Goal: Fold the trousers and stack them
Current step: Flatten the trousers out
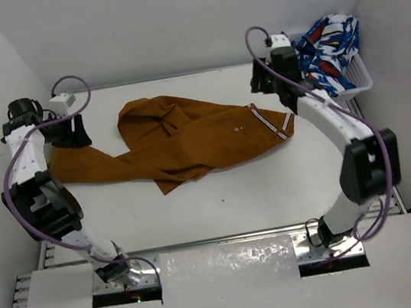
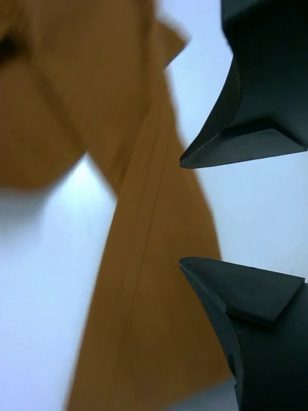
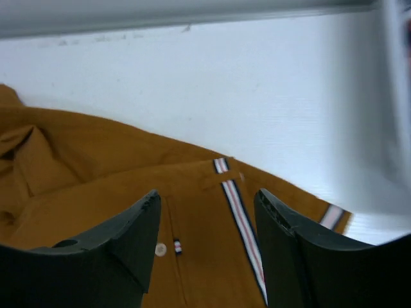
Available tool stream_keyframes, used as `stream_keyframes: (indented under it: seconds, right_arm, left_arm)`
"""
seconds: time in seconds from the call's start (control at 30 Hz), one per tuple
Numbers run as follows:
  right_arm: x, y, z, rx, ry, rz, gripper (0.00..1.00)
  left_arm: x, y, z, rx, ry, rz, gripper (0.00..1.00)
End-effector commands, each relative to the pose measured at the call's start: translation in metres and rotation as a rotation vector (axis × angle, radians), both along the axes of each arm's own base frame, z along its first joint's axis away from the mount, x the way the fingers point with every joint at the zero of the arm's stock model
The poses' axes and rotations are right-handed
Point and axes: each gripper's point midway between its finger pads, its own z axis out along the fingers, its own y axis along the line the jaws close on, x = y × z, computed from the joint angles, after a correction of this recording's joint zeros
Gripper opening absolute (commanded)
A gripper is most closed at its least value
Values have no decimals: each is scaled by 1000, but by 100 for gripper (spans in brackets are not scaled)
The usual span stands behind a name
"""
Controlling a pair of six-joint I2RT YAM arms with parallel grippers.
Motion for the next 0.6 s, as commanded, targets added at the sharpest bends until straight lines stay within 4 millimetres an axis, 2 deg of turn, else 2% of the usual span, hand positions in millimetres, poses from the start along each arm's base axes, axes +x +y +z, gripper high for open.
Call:
stream_keyframes:
  seconds: [0.0, 0.07, 0.1, 0.13, 0.17, 0.2, 0.23, 0.27, 0.3, 0.33, 0.37, 0.4, 0.43, 0.47, 0.5, 0.53, 0.57]
  right_arm:
    - [-9, 32, -74, -49, 247, 92, 58]
    - [-14, 55, -93, -31, 273, 133, 58]
    - [-23, 59, -117, -8, 334, 133, 54]
    - [-32, 66, -131, 41, 383, 147, 51]
    - [-42, 66, -145, 75, 435, 109, 48]
    - [-59, 60, -168, 64, 507, 91, 44]
    - [-72, 51, -181, 44, 557, 51, 42]
    - [-83, 43, -189, 24, 586, 27, 41]
    - [-104, 31, -205, -6, 641, -2, 40]
    - [-113, 15, -202, -43, 639, -63, 39]
    - [-122, 5, -204, -57, 647, -95, 39]
    - [-145, -9, -215, -76, 689, -130, 39]
    - [-148, -27, -204, -66, 654, -207, 39]
    - [-171, -41, -214, -76, 689, -247, 39]
    - [-181, -52, -214, -75, 693, -281, 39]
    - [-184, -65, -206, -60, 663, -322, 39]
    - [-201, -76, -214, -84, 689, -343, 39]
  left_arm:
    - [49, 61, -15, 99, -59, 335, 57]
    - [54, 73, -37, 155, -27, 388, 57]
    - [54, 72, -44, 165, -6, 388, 57]
    - [54, 71, -58, 175, 24, 385, 57]
    - [52, 69, -69, 210, 58, 380, 58]
    - [51, 67, -77, 229, 76, 373, 58]
    - [46, 63, -95, 269, 112, 350, 59]
    - [43, 60, -103, 285, 127, 336, 59]
    - [39, 58, -111, 303, 143, 324, 59]
    - [28, 49, -128, 317, 186, 287, 59]
    - [21, 42, -136, 315, 214, 256, 59]
    - [11, 34, -145, 304, 251, 223, 54]
    - [-16, 17, -161, 285, 326, 135, 52]
    - [-31, 10, -168, 284, 355, 81, 52]
    - [-44, 4, -172, 285, 371, 32, 52]
    - [-69, -7, -175, 283, 381, -65, 52]
    - [-80, -15, -174, 277, 376, -114, 52]
